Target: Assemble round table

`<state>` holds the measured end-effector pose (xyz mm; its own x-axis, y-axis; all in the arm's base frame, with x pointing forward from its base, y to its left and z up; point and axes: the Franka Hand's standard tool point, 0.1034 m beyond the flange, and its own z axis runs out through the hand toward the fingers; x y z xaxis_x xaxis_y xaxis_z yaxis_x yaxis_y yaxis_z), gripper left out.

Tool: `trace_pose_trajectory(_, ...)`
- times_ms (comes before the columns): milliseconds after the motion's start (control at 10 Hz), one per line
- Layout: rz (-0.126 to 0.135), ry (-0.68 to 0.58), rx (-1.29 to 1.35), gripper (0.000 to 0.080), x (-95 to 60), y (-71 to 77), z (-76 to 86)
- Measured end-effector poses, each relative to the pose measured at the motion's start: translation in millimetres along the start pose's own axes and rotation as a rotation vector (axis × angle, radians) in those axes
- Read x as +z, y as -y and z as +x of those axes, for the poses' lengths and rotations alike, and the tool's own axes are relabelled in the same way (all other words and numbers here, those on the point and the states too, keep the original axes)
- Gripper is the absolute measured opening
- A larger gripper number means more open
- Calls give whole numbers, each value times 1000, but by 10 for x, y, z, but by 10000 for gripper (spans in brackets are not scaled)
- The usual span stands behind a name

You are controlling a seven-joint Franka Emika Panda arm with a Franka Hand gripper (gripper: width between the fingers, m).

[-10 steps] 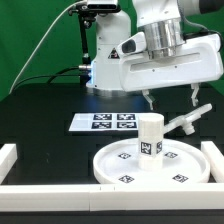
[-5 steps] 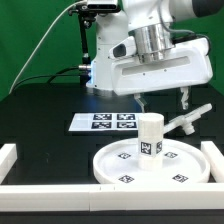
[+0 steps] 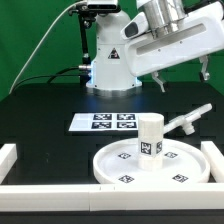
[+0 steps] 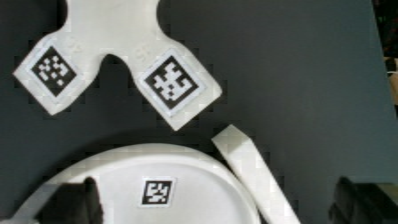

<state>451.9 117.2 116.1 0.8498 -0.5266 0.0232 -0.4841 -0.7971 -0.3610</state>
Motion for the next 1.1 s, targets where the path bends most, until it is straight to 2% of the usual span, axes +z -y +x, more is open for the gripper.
trace_pose_trajectory(200,2,1,1,648,-3,-1,-1)
trace_pose_trajectory(400,55,4,42,648,-146,117,-34)
trace_pose_trajectory(500,62,2,38,648,-168,194,-66)
trace_pose_trajectory(800,54,31,102,648,-30,335,-151)
trace_pose_trajectory(900,35,56,115,648,61,350,-168)
trace_pose_trajectory(1100,29,53,109,648,70,336,-148)
